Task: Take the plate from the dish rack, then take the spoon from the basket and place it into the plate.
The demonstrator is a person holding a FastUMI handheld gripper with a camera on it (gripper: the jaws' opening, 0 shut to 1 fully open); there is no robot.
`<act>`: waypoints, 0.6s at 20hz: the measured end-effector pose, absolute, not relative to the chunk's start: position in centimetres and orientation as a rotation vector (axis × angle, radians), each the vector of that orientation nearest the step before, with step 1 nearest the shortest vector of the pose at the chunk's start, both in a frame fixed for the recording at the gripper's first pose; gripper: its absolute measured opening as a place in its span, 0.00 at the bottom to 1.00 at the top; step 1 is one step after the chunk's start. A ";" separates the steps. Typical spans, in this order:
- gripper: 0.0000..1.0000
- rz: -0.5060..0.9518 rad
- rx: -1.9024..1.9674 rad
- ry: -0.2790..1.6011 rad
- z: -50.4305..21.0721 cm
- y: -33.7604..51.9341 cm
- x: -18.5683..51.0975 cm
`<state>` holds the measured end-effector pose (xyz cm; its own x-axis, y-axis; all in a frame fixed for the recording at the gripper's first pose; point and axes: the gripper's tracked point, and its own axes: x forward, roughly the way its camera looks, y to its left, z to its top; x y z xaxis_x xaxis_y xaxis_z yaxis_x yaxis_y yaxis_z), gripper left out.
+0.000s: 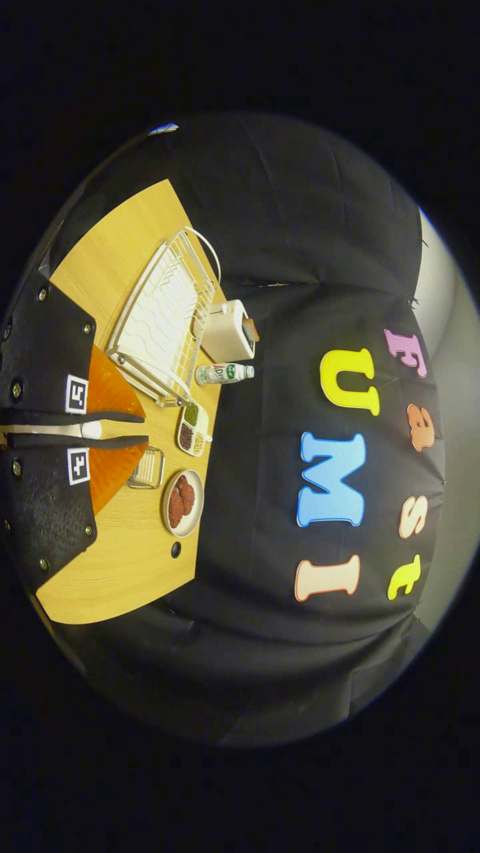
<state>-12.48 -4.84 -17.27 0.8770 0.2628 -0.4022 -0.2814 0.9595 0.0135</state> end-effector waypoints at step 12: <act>0.05 0.422 -0.108 0.500 -22.1 0.1 -10.5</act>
